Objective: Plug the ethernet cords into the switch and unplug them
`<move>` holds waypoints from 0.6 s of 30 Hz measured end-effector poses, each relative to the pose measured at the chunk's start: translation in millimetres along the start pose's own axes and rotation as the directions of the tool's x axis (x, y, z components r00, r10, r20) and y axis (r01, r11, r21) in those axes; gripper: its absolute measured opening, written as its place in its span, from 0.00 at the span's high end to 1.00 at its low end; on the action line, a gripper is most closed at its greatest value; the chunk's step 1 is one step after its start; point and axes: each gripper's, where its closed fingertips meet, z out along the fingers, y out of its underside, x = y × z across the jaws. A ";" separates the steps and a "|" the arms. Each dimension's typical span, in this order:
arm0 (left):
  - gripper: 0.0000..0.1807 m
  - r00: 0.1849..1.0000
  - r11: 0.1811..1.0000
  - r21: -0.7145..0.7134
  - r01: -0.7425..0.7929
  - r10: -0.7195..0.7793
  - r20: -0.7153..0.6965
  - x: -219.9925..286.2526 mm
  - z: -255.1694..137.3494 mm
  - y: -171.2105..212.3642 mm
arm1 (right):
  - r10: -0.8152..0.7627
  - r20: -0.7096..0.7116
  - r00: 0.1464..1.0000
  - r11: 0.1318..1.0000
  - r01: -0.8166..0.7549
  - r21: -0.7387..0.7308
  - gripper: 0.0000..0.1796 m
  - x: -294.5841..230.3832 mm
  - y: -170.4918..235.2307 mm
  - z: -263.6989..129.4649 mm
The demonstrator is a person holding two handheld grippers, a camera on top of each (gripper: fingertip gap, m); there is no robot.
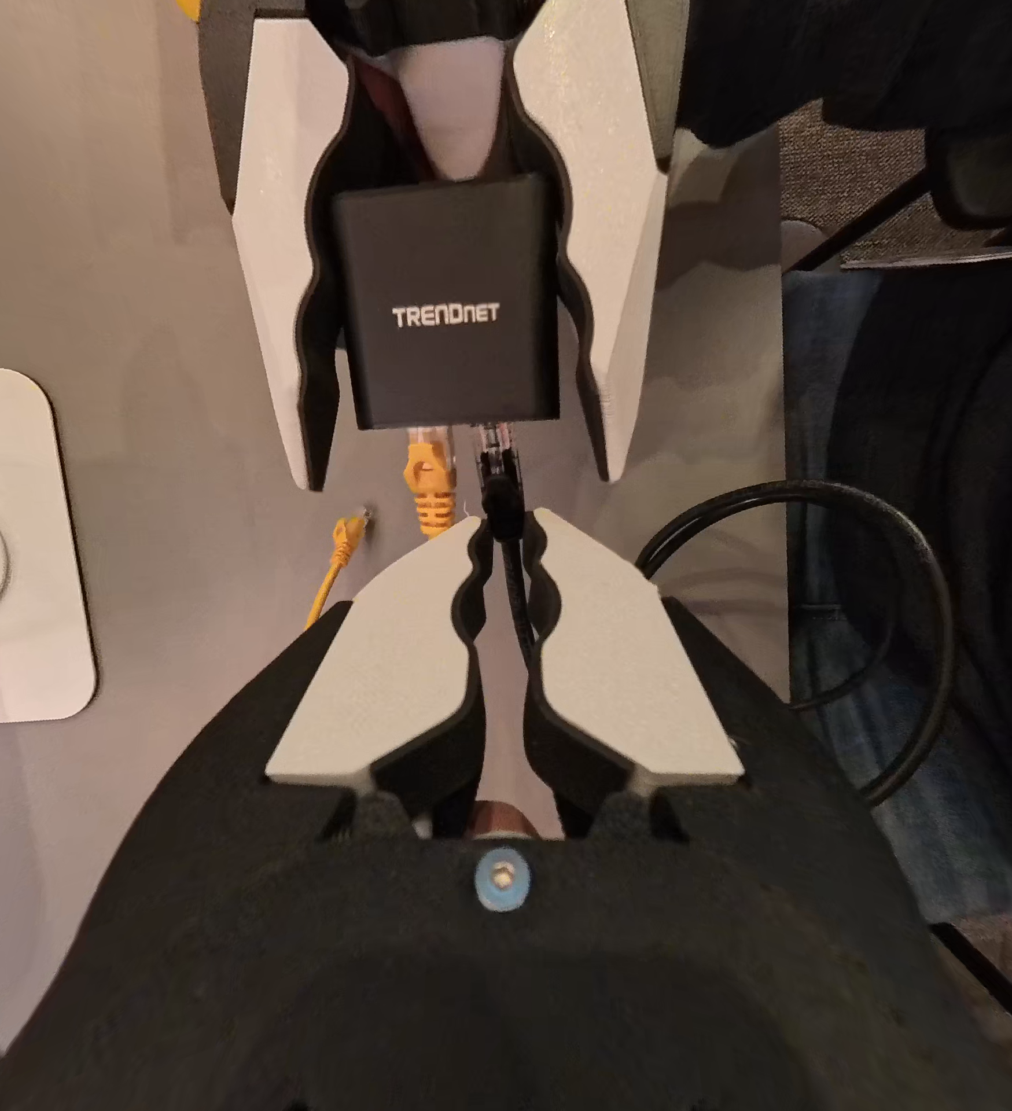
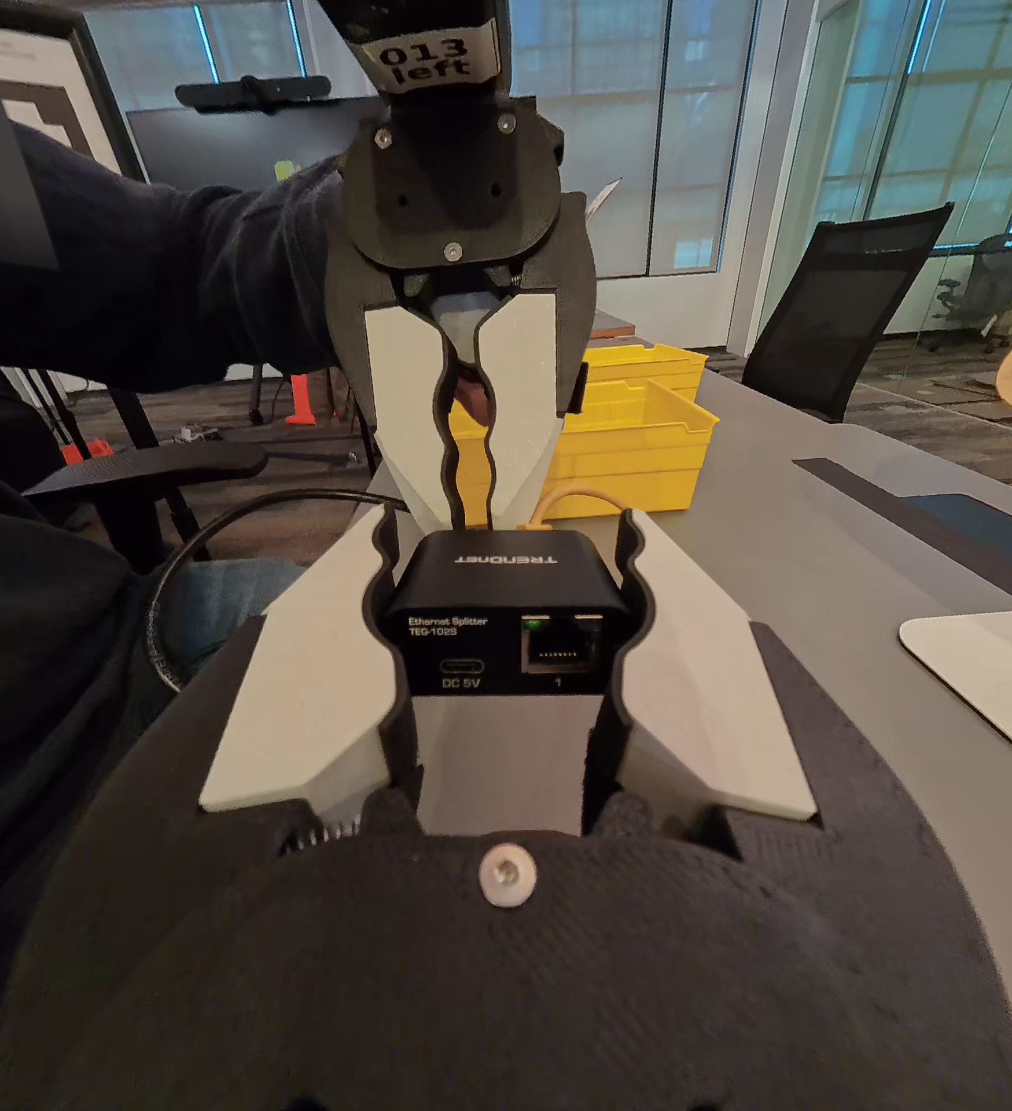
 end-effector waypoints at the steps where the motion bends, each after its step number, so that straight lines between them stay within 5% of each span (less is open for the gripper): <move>1: 0.95 1.000 1.000 -0.007 -0.007 0.007 0.003 -0.2 0.5 0.2 | -0.007 -0.002 1.000 1.000 0.007 -0.012 0.60 -0.3 0.9 0.0; 18: 0.95 0.985 0.999 -0.010 -0.040 0.041 0.167 -15.6 -1.1 -8.4 | -0.042 -0.068 0.997 0.995 0.036 -0.089 0.59 9.5 6.4 -2.4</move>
